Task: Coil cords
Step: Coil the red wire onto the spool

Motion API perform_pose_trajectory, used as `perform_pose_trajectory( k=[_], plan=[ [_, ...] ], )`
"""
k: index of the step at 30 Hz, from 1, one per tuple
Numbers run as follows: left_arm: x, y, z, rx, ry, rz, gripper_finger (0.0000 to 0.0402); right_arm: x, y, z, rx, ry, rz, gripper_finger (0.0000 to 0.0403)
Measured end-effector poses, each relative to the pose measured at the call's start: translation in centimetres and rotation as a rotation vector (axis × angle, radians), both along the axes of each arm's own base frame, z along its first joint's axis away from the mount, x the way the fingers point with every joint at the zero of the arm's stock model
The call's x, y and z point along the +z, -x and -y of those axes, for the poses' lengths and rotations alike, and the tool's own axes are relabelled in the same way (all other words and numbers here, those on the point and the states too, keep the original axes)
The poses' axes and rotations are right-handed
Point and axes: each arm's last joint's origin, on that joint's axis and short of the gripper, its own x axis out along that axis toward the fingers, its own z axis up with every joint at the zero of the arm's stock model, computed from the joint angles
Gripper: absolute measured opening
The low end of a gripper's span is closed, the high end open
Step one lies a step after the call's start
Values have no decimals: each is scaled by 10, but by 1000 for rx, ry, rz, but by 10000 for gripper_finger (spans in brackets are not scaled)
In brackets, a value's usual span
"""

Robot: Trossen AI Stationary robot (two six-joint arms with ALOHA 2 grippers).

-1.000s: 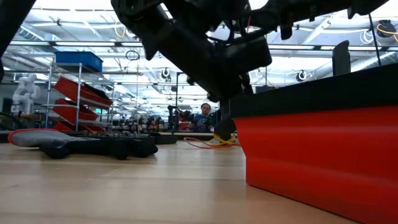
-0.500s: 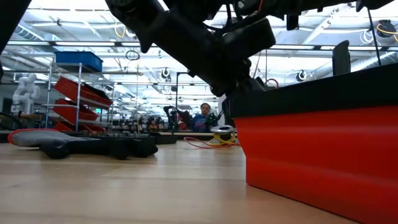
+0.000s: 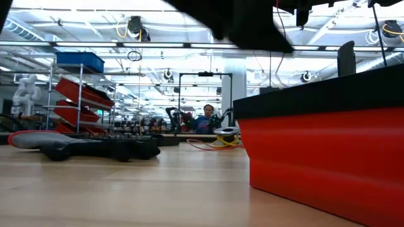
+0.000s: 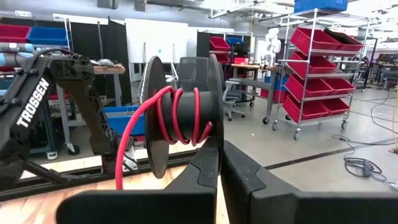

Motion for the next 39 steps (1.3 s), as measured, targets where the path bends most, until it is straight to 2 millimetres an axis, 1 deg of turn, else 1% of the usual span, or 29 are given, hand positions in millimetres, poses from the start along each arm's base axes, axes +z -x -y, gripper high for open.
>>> perform_pose_trajectory(
  k=[2,3,5,8,12,15,16,18,21,25,30,39],
  plan=[
    [13,2,1,25,14,67,219,0,0,-1,14,2,-1,0],
    [20,2,-1,36,22,95,219,0,0,-1,25,4,-1,0],
    [28,-1,-11,58,43,152,219,0,0,-2,50,8,4,0],
    [35,-9,-33,87,70,215,219,1,-1,-3,61,10,4,0],
    [37,-17,-70,90,149,321,219,1,-1,-7,82,34,3,0],
    [36,-15,-95,91,222,465,219,1,-1,-9,103,41,1,0],
    [36,-13,-101,73,250,511,219,1,-1,-9,105,42,0,0],
    [35,-12,-113,-23,317,566,219,1,-1,-9,103,44,-1,0],
    [32,-12,-127,-135,416,573,219,1,-1,-9,103,47,-2,0],
    [34,-13,-137,-219,474,574,219,1,-1,-9,103,48,-2,0],
    [41,-16,-136,-271,478,576,219,1,-1,-9,103,47,-3,0],
    [42,-18,-136,-302,483,549,219,1,-1,-9,103,44,-7,0]
  ],
)
